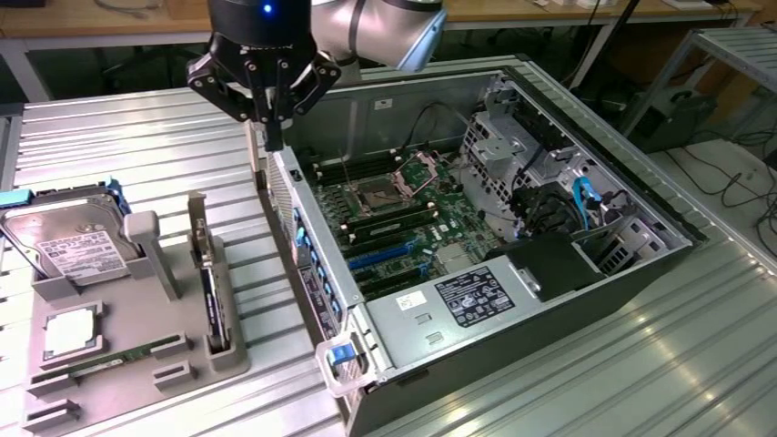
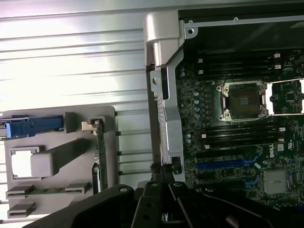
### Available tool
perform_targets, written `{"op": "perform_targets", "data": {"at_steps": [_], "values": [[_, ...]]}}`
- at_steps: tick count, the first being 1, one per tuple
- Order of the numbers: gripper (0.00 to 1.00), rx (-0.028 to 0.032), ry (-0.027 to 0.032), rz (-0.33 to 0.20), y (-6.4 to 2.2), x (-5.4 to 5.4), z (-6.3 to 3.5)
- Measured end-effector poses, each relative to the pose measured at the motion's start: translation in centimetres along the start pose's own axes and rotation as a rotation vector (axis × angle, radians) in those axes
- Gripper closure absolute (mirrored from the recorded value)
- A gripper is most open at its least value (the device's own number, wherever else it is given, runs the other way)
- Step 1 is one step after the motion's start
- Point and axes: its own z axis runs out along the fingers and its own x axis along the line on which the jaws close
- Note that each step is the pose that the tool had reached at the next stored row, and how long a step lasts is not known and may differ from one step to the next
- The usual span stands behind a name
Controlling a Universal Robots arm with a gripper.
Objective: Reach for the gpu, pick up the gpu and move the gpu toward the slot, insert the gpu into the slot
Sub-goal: 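Reach for the gpu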
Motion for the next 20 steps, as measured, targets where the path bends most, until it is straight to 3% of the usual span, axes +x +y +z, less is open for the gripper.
{"op": "perform_targets", "data": {"at_steps": [20], "values": [[0.89,0.0001,0.0001,-0.001,-1.41,2.0,-0.12]]}}
